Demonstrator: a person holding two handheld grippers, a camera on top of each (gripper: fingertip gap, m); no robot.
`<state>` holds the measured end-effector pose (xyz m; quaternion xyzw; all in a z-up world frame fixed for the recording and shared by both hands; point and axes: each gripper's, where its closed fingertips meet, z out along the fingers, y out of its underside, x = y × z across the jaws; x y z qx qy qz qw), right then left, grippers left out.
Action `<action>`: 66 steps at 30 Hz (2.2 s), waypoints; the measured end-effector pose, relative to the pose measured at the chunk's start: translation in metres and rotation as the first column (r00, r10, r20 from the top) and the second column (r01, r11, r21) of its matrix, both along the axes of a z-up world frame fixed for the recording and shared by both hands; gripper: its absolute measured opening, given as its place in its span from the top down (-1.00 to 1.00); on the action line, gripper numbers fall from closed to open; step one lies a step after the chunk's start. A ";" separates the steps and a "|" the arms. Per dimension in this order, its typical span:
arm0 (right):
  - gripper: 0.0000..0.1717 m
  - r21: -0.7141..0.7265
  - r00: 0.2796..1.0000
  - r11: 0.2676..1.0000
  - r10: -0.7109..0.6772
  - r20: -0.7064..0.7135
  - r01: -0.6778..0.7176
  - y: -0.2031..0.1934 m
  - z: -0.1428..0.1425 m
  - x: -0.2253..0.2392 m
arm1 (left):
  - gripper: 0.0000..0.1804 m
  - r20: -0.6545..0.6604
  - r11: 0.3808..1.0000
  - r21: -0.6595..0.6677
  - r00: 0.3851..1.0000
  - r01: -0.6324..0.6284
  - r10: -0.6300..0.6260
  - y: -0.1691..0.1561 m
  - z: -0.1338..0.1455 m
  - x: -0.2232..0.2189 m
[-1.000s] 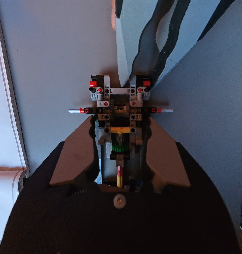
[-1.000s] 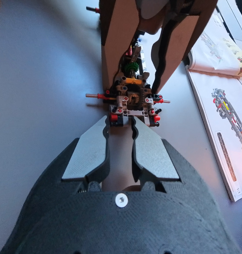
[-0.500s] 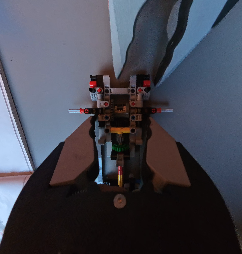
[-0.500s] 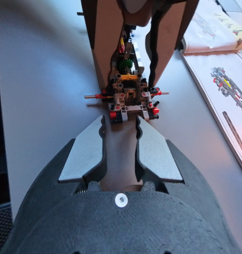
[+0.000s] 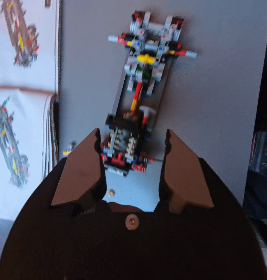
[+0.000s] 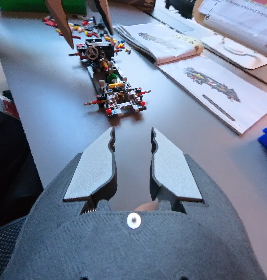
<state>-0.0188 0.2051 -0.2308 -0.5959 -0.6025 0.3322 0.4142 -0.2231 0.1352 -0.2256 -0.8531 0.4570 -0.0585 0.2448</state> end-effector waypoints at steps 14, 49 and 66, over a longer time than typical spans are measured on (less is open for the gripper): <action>0.40 -0.069 0.954 0.986 0.162 0.252 -0.150 -0.021 -0.039 -0.033 | -0.02 0.172 0.977 -0.104 0.964 -0.185 0.201 -0.046 -0.048 -0.036; 0.62 -0.173 0.998 0.983 -0.048 0.035 0.054 0.053 -0.008 0.008 | 0.21 0.313 0.982 0.064 0.938 -0.180 0.152 -0.087 -0.048 0.010; 0.66 -0.102 0.935 0.958 -0.283 -0.215 0.267 0.120 0.029 0.004 | 0.34 0.357 0.997 0.042 0.933 -0.066 0.047 -0.079 -0.046 0.021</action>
